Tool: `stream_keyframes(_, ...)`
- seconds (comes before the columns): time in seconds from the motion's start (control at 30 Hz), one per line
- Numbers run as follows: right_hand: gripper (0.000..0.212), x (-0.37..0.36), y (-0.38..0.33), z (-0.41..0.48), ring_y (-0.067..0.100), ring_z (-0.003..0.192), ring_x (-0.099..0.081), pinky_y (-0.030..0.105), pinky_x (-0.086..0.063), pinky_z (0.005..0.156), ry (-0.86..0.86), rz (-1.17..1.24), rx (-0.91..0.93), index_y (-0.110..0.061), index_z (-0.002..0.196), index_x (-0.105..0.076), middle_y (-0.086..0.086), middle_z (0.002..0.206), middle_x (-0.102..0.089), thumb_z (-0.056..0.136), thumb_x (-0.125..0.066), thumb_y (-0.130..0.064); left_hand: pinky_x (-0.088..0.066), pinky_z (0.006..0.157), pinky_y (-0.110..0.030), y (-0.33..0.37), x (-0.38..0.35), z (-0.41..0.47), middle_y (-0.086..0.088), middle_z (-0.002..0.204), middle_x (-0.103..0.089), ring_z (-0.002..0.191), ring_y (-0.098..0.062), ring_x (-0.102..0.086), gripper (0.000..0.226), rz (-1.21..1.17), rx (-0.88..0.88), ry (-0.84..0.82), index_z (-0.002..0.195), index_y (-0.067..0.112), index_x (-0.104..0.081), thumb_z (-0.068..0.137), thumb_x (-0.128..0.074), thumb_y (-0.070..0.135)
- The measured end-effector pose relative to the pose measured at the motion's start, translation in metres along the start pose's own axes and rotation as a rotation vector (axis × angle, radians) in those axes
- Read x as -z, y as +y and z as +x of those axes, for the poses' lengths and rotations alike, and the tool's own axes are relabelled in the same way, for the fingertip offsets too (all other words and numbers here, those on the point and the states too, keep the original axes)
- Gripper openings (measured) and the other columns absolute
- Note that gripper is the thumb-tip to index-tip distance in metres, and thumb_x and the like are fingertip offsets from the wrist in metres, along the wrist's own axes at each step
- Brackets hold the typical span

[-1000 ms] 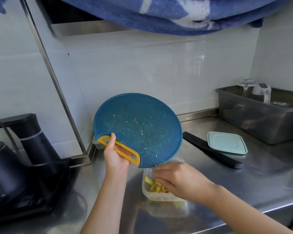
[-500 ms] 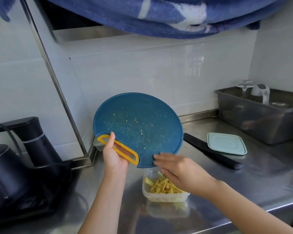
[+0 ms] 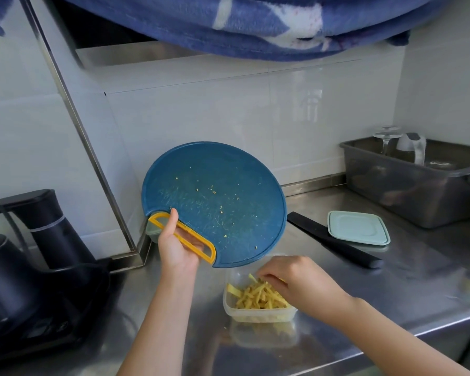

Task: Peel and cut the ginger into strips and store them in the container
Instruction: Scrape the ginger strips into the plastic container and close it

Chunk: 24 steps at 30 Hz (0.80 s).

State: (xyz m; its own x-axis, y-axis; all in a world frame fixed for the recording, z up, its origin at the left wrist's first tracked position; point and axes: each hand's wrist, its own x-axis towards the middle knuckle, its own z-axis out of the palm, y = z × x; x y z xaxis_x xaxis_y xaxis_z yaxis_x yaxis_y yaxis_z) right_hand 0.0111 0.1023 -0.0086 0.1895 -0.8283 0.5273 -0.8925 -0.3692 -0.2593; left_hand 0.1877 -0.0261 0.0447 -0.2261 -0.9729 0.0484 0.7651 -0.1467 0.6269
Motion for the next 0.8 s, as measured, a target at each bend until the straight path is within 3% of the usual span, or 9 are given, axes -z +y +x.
stream_keyframes(0.1,0.023,0.001,0.002,0.004,0.014,0.073,-0.065,0.028,-0.053,0.064,0.052,0.033,-0.124,-0.018,0.089,-0.073,-0.006,0.084,-0.069,0.077,-0.064,0.000,-0.051,0.085,-0.048,0.001,0.002,0.001,-0.003,0.112,-0.070,0.101,-0.027,-0.067,0.027,0.000,0.004,0.000,0.116,0.020,-0.062,0.096,-0.050,0.032)
stream_keyframes(0.2,0.040,0.006,0.000,0.015,0.015,0.080,-0.062,0.025,-0.050,0.068,0.117,0.043,-0.121,-0.018,0.092,-0.073,-0.005,0.090,-0.064,0.068,-0.066,0.013,-0.052,0.081,-0.046,0.002,0.003,-0.001,-0.003,0.112,-0.070,0.098,-0.026,-0.068,0.027,0.028,0.005,0.000,0.117,0.020,-0.062,0.094,-0.052,0.030)
stream_keyframes(0.3,0.037,0.019,-0.005,0.035,0.018,0.103,-0.060,0.020,-0.045,0.087,0.138,0.052,-0.084,-0.018,0.110,-0.071,-0.003,0.113,-0.063,0.080,-0.068,0.004,-0.051,0.087,-0.049,0.004,0.004,-0.003,-0.006,0.117,-0.068,0.103,-0.029,-0.066,0.032,0.045,0.018,-0.008,0.122,0.018,-0.060,0.093,-0.054,0.029)
stream_keyframes(0.43,0.049,0.032,-0.013,0.072,0.015,0.142,-0.033,0.016,-0.024,0.110,0.031,0.006,-0.015,-0.016,0.144,-0.045,-0.001,0.153,-0.037,0.097,-0.048,-0.004,-0.048,0.091,-0.047,0.005,0.003,-0.010,-0.010,0.116,-0.067,0.103,-0.029,-0.066,0.029,0.039,0.042,-0.064,0.117,0.014,-0.062,0.095,-0.047,0.027)
stream_keyframes(0.53,0.062,0.031,-0.013,0.085,0.011,0.148,-0.018,0.020,-0.016,0.118,-0.160,-0.071,0.057,-0.018,0.152,-0.027,-0.004,0.161,-0.018,0.095,-0.037,0.003,-0.049,0.082,-0.044,0.006,-0.001,-0.015,-0.008,0.110,-0.070,0.097,-0.026,-0.069,0.028,0.057,0.045,-0.093,0.114,0.014,-0.062,0.097,-0.044,0.027)
stream_keyframes(0.6,0.062,0.031,-0.010,0.076,0.011,0.145,-0.024,0.022,-0.017,0.119,-0.205,-0.070,0.094,-0.016,0.149,-0.037,-0.004,0.159,-0.025,0.091,-0.037,0.005,-0.050,0.076,-0.042,0.008,-0.002,-0.016,-0.006,0.104,-0.072,0.091,-0.025,-0.070,0.026,0.081,0.034,-0.074,0.111,0.016,-0.063,0.097,-0.045,0.028)
stream_keyframes(0.67,0.053,0.027,-0.009,0.053,0.016,0.129,-0.051,0.026,-0.037,0.111,-0.164,-0.060,0.161,-0.011,0.129,-0.063,0.003,0.142,-0.053,0.083,-0.040,0.003,-0.050,0.073,-0.041,0.011,-0.001,-0.014,-0.004,0.101,-0.073,0.086,-0.023,-0.071,0.022,0.096,0.025,-0.043,0.108,0.018,-0.064,0.096,-0.048,0.028)
stream_keyframes(0.7,0.048,0.024,-0.009,0.040,0.018,0.112,-0.063,0.031,-0.051,0.098,-0.168,-0.036,0.189,-0.012,0.115,-0.071,0.003,0.126,-0.066,0.080,-0.040,-0.001,-0.051,0.073,-0.040,0.013,-0.001,-0.013,-0.003,0.101,-0.073,0.086,-0.022,-0.072,0.021,0.101,0.015,-0.034,0.106,0.019,-0.064,0.096,-0.049,0.028)
stream_keyframes(0.8,0.037,0.017,-0.008,0.014,0.015,0.076,-0.064,0.031,-0.056,0.061,-0.166,0.002,0.183,-0.019,0.095,-0.074,-0.005,0.091,-0.071,0.080,-0.041,-0.012,-0.052,0.077,-0.042,0.016,-0.001,-0.010,-0.002,0.103,-0.073,0.093,-0.023,-0.070,0.020,0.100,0.001,-0.030,0.107,0.020,-0.065,0.095,-0.051,0.028)
